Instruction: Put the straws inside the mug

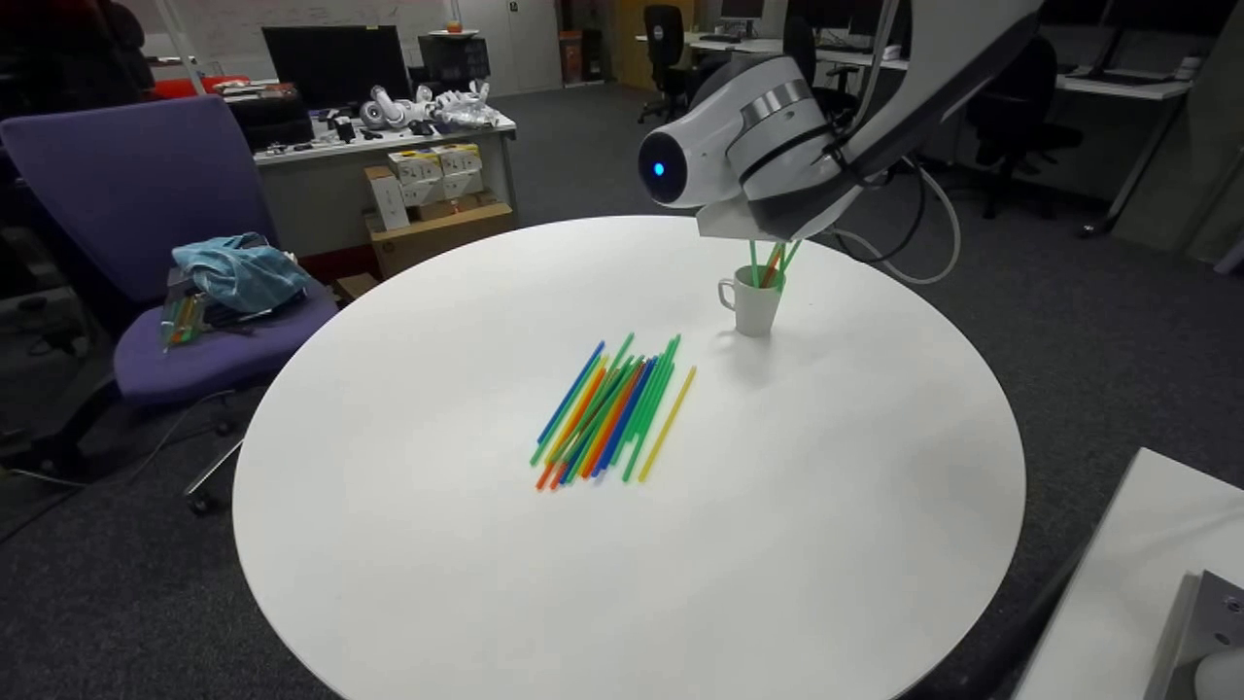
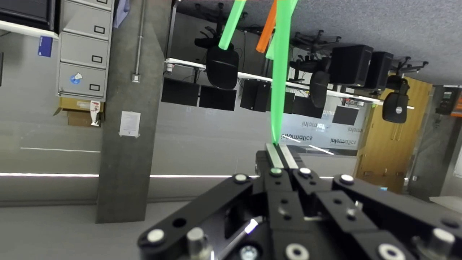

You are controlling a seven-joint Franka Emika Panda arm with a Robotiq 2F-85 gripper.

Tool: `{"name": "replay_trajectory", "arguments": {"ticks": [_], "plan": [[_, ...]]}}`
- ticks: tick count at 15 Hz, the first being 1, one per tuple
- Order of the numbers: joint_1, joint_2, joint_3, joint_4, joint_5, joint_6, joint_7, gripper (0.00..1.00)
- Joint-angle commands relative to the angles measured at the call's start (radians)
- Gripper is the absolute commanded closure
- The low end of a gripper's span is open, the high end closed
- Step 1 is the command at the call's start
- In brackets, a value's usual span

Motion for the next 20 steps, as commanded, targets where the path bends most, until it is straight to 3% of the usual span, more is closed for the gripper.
{"name": "replay_trajectory", "arguments": {"ticks": [1, 14, 20], "plan": [[-0.024, -0.036, 0.029, 0.002, -0.033, -0.031, 0.011, 1.00], [-0.039, 0.023, 0.026, 0.029, -0.040, -0.037, 0.033, 1.00], [-0.035, 0.046, 0.031, 0.015, -0.086, -0.031, 0.145, 1.00]]}}
